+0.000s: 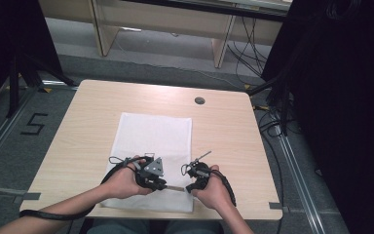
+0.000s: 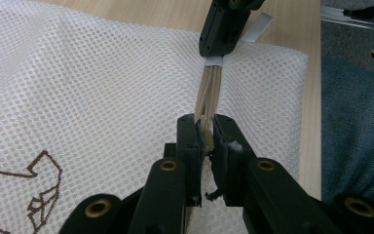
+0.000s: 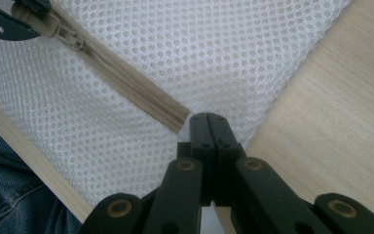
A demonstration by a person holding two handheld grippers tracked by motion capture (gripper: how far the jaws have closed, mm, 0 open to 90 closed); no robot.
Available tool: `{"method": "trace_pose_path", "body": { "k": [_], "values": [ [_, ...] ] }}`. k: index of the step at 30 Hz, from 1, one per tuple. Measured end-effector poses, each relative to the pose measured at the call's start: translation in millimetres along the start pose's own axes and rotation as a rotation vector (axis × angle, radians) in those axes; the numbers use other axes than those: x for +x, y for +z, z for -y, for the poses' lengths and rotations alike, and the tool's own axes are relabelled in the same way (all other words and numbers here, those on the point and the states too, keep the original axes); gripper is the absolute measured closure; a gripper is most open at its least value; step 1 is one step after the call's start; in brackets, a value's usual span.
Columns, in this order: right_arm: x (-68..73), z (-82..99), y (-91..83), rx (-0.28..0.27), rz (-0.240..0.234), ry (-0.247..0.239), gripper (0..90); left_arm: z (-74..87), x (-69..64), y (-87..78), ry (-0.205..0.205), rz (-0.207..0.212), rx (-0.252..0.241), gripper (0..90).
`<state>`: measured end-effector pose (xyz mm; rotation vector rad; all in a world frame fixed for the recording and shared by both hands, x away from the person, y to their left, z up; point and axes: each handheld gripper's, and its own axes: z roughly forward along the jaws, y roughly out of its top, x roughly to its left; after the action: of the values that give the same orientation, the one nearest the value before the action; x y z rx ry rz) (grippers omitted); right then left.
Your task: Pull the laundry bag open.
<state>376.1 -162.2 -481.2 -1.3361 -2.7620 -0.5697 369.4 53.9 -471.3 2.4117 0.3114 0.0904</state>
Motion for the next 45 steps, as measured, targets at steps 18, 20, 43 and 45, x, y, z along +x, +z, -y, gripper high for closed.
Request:
{"method": "trace_pose_path", "body": {
  "k": [18, 20, 43, 45],
  "values": [
    [0.9, -0.5, -0.9, 0.017, 0.007, 0.007, 90.0, 5.0, 0.9, -4.4, 0.009, -0.006, -0.002, 81.8],
    [1.1, -0.4, -1.0, 0.018, 0.009, 0.009, 90.0, 5.2, 0.9, -4.5, 0.013, -0.012, 0.001, 81.9],
    [1.1, -0.5, -0.6, 0.016, 0.011, -0.003, 90.0, 14.1, 3.1, -12.9, -0.02, -0.006, -0.011, 81.9],
    [1.1, -0.6, -0.5, 0.016, 0.011, -0.006, 90.0, 15.2, 3.3, -12.9, -0.026, -0.008, -0.018, 81.9]
  ]
}}
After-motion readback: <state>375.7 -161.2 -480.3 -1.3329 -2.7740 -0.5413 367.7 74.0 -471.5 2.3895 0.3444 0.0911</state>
